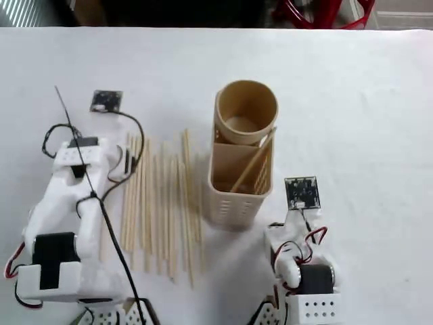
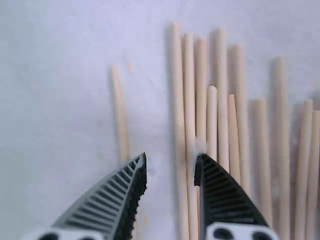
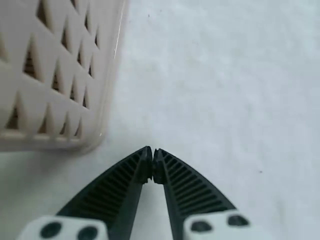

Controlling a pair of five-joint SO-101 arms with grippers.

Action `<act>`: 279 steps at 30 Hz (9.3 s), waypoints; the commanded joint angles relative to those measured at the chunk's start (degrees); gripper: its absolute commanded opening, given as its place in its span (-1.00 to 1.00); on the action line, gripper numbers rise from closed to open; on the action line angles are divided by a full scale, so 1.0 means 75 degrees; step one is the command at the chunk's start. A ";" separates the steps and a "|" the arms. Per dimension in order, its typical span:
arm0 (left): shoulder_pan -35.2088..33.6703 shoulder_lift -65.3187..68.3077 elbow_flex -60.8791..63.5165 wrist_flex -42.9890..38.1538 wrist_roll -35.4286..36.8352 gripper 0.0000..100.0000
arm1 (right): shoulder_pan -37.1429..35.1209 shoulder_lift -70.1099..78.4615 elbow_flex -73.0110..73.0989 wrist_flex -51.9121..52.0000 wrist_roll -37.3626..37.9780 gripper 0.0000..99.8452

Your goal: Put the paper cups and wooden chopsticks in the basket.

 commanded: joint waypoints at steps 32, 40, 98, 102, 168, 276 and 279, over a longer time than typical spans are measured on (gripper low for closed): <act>0.0158 -0.0041 0.0188 -0.0094 -0.0023 -0.65 | -0.0064 -0.0064 0.0070 0.0006 0.0000 -0.96; 0.0147 -0.0041 0.0199 -0.0070 -0.0023 -0.65 | -0.0064 -0.0064 0.0070 0.0006 0.0000 -0.96; 0.0182 -0.0029 0.0199 -0.0070 -0.0023 -0.65 | -0.0053 -0.0064 0.0070 0.0006 0.0000 -0.96; 0.0182 -0.0029 0.0199 -0.0070 -0.0023 -0.65 | -0.0053 -0.0064 0.0070 0.0006 0.0000 -0.96; 0.0182 -0.0053 0.0293 -0.0117 -0.0059 -0.65 | -0.0029 -0.0064 0.0070 0.0006 0.0000 -0.96; 0.0147 -0.9278 0.6634 -0.3856 -0.0023 -0.86 | -0.1084 -0.0135 0.0070 0.0041 0.0000 -0.96; 0.0111 -0.9254 0.6623 -0.3856 -0.0023 -0.86 | -0.1084 -0.0135 0.0070 0.0041 0.0000 -0.96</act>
